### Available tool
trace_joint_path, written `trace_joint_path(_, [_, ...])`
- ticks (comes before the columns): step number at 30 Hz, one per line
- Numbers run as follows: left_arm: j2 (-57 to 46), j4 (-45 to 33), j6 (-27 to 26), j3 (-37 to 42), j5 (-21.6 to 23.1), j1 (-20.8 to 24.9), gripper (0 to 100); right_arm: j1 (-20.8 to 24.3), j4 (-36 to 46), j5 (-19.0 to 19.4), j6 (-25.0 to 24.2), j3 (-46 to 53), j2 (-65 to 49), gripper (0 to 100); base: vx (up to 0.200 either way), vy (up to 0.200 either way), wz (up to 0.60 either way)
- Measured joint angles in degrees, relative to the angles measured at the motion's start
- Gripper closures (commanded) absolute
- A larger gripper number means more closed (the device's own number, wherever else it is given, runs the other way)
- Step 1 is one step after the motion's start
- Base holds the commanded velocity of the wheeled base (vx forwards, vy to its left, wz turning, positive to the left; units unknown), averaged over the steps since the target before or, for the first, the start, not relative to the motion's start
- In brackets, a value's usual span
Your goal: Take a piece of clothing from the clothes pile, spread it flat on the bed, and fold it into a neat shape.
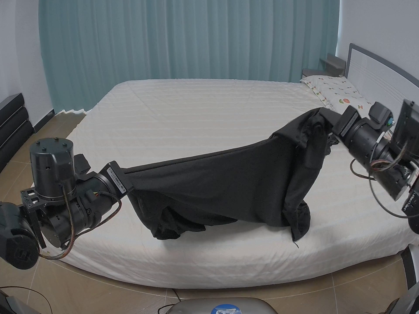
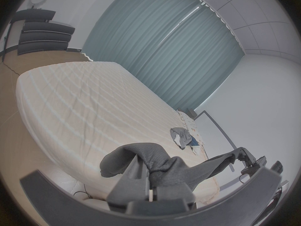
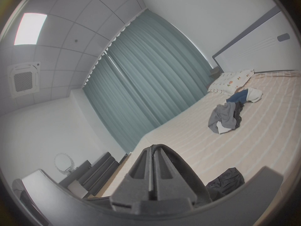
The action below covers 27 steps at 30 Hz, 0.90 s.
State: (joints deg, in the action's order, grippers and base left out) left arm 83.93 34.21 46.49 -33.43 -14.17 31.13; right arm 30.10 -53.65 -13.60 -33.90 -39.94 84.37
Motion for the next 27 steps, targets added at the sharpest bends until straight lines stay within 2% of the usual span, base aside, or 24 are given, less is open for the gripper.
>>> trace_joint_path(6, [-4.8,-5.8,-0.2,-3.6,0.2,0.8,100,1.0,4.1,0.1,1.6,-3.4,-6.6,100,0.000,0.000,0.00])
trace_joint_path(11, [-7.1,-13.8,0.0,-10.7,1.5,0.5,100,1.0,12.7,0.5,2.1,-12.2,-10.1,100,0.000,0.000,0.00])
trace_joint_path(14, [-7.3,-15.9,0.0,-12.9,2.0,0.0,100,0.4,15.4,0.6,2.1,-16.2,-10.6,100,0.000,0.000,0.00])
trace_joint_path(20, [-3.0,-18.6,2.4,-19.4,3.1,-2.2,100,-4.4,20.7,0.9,2.2,-28.9,-5.8,100,0.000,0.000,0.00])
trace_joint_path(24, [2.2,-19.6,4.5,-23.0,3.5,-3.4,100,-7.2,21.6,0.7,2.1,-33.8,0.1,100,0.000,0.000,0.00])
trace_joint_path(27, [6.9,-20.1,5.4,-25.7,3.6,-4.4,100,-8.9,21.7,0.3,2.1,-36.4,5.0,100,0.200,0.000,0.00])
